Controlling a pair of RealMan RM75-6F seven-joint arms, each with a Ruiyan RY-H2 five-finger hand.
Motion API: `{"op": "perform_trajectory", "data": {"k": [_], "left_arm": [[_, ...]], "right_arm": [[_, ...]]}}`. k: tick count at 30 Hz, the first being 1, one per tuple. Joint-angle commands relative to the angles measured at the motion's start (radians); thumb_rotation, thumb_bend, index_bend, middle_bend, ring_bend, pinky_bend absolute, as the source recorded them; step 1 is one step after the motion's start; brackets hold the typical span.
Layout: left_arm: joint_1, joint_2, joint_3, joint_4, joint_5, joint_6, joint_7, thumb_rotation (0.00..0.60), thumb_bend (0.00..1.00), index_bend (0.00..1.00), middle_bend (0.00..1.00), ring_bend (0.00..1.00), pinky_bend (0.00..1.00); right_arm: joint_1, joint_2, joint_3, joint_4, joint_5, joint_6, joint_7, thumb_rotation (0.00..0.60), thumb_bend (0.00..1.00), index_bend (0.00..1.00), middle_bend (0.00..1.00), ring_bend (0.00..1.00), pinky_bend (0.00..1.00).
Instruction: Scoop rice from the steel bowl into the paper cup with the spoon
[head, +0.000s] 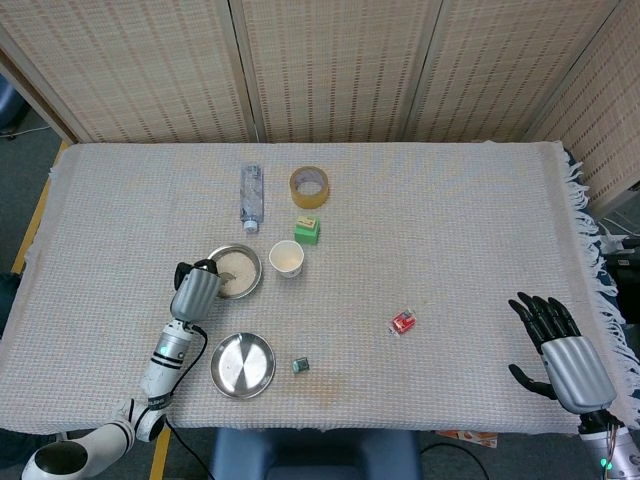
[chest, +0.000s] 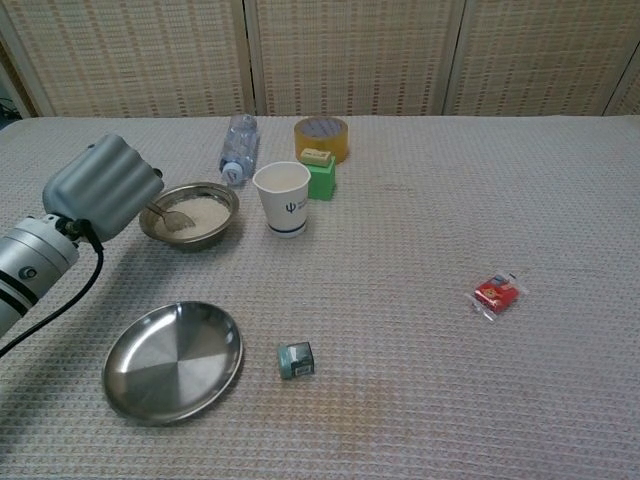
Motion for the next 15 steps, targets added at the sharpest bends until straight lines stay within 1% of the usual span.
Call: {"op": "perform_trajectory", "data": {"k": [1,5,9,15], "left_arm": [[0.000,0.016,-0.012,-0.038,-0.007,-0.005,-0.015,0.600,0.42,0.74,1.00,1.00,1.00],[0.000,0.040,-0.048,-0.104,-0.043,-0.026,-0.030,0.600,0.42,0.75,1.00,1.00,1.00],[0.006,0.081,-0.099,-0.213,-0.116,-0.075,-0.030,0.600,0.42,0.76,1.00,1.00,1.00],[0.013,0.155,-0.153,-0.364,-0.207,-0.123,-0.023,0.600,0.42,0.76,1.00,1.00,1.00]], "right_arm": [[0.000,0.001,0.001,0.000,0.002,-0.001,0.002,0.600,0.15,0.00,0.00,0.00,0.00],[0.001,0.002,0.001,0.001,0.002,-0.001,0.004,0.600,0.15,0.00,0.00,0.00,0.00],[0.001,0.003,0.002,0.003,0.005,-0.003,0.007,0.600,0.15,0.00,0.00,0.00,0.00],[0.002,0.003,0.002,0.002,0.006,-0.006,0.002,0.600,0.15,0.00,0.00,0.00,0.00]]}}
